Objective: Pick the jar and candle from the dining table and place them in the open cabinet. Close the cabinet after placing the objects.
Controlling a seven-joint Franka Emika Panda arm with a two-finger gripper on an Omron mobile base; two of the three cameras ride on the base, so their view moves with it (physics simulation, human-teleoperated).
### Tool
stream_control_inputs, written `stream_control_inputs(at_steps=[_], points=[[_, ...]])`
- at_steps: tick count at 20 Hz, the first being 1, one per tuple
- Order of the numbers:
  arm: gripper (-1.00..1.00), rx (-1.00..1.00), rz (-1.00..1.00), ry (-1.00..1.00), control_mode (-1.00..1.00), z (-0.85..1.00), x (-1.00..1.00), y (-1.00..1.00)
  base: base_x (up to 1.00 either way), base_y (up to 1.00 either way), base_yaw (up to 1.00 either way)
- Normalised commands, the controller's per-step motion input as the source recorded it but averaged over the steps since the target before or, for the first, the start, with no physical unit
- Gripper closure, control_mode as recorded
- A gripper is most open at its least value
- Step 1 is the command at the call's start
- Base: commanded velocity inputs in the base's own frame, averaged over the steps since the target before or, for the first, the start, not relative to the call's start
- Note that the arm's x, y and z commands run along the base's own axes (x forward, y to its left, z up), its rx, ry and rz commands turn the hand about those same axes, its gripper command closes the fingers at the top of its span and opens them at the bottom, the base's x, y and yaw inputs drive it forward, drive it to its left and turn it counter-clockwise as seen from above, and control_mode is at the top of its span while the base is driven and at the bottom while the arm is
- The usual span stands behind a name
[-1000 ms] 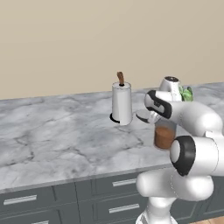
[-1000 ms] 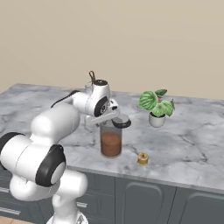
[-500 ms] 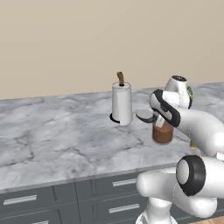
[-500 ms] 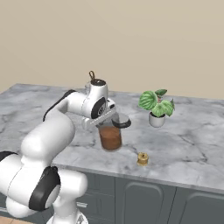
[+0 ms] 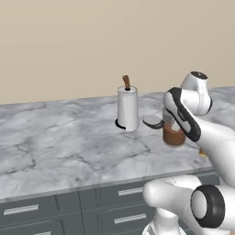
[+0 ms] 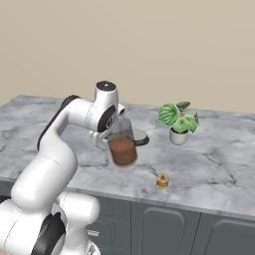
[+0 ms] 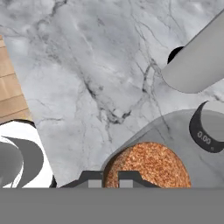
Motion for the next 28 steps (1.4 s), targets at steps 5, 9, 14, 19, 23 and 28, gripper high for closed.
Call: stream_control_inputs(at_steps=[5,9,14,19,23,28], points=[[1.00,0.00,0.18,0.00,-1.00,0.19,-0.11,0.00,0.00,0.00,0.00],[1.00,0.00,0.18,0.00,-1.00,0.01,-0.04,0.00,0.00,0.00,0.00],[1.00,0.00,0.18,0.00,-1.00,0.01,-0.05,0.00,0.00,0.00,0.00],[1.00,0.00,0.11,0.00,1.00,0.00,-0.08,0.00,-0.17,0.00,0.06],[1.00,0.00,0.00,0.00,1.00,0.00,0.00,0.00,-0.66,0.00,0.08],[1.00,0.00,0.00,0.00,1.00,0.00,0.00,0.00,-0.77,0.10,0.01]])
